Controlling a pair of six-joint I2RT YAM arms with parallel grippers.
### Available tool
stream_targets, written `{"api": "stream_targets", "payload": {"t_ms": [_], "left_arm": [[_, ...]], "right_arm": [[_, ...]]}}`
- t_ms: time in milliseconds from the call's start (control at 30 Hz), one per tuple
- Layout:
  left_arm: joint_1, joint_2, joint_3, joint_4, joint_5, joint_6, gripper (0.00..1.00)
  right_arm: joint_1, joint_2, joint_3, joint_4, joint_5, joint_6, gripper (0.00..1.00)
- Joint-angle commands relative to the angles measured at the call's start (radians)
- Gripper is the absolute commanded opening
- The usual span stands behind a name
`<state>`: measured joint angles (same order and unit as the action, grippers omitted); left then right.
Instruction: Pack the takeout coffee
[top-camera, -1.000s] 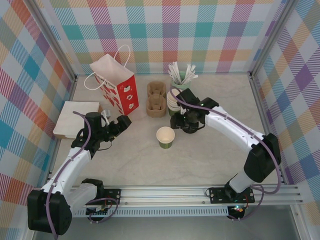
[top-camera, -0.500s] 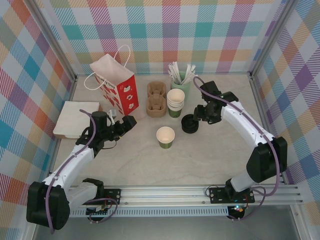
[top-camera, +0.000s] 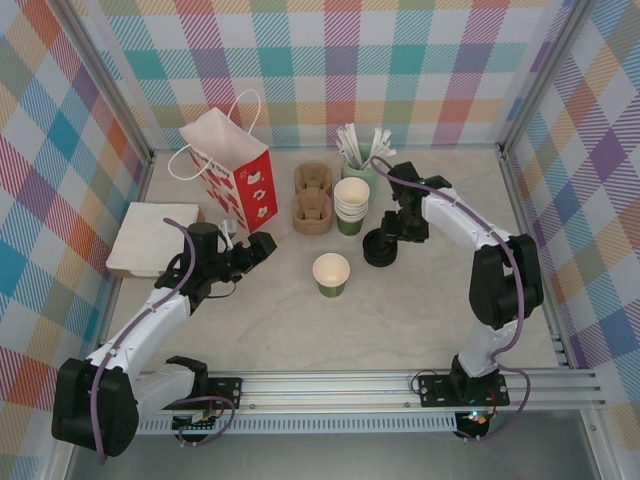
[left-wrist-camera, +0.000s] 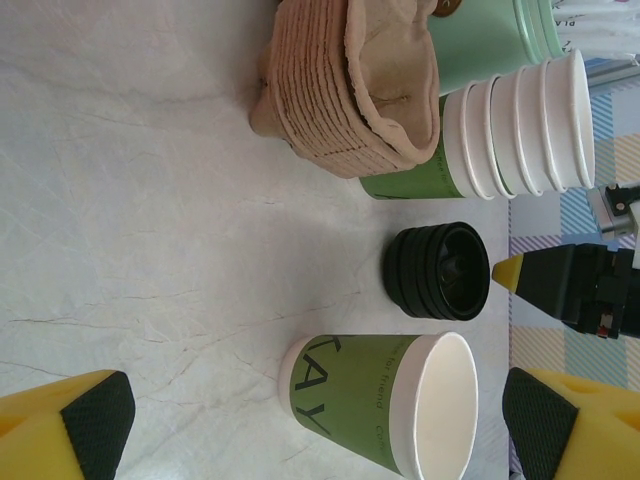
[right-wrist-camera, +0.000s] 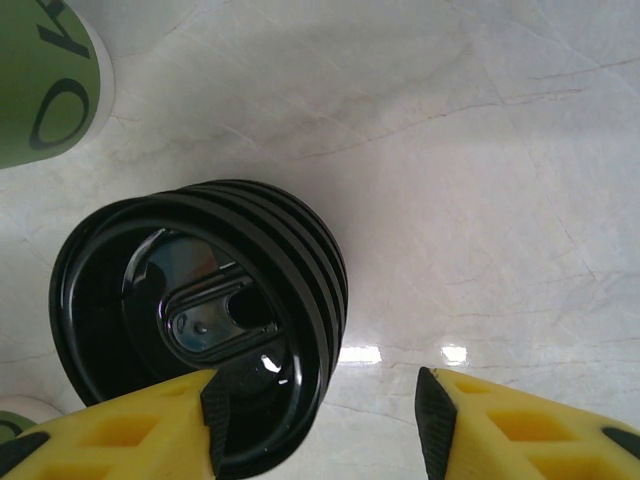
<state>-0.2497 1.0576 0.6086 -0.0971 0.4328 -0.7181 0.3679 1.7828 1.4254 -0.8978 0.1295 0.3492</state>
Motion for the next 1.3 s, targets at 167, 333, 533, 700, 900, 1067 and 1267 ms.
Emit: {"api": "stream_targets", "payload": {"t_ms": [167, 333, 533, 700, 900, 1067, 1267], "left_arm": [[-0.017, 0.004, 0.017, 0.023, -0.012, -0.004, 0.97], [-0.018, 0.005, 0.016, 0.021, -0.011, -0.001, 0.97], [-0.018, 0.001, 0.015, 0.019, -0.012, -0.002, 0.97], [-0.019, 0.001, 0.016, 0.017, -0.013, 0.000, 0.97], [-0.019, -0.004, 0.016, 0.013, -0.017, 0.000, 0.97], [-0.019, -0.003, 0.015, 0.014, -0.017, 0.000, 0.97], [-0.019, -0.009, 0.017, 0.027, -0.010, 0.007, 0.97]], "right_arm": [[-0.004, 0.064, 0.054, 0.002, -0.010, -0.024, 0.49], [-0.004, 0.079, 0.058, 0.000, -0.005, -0.020, 0.43], [-0.004, 0.092, 0.053, -0.002, -0.004, -0.020, 0.35], [-0.004, 0.092, 0.047, -0.003, -0.005, -0.019, 0.27], [-0.004, 0.084, 0.042, -0.006, -0.010, -0.018, 0.20], [-0.004, 0.073, 0.038, -0.009, -0.011, -0.018, 0.17], [-0.006, 0.033, 0.020, -0.007, -0.022, -0.026, 0.17]]}}
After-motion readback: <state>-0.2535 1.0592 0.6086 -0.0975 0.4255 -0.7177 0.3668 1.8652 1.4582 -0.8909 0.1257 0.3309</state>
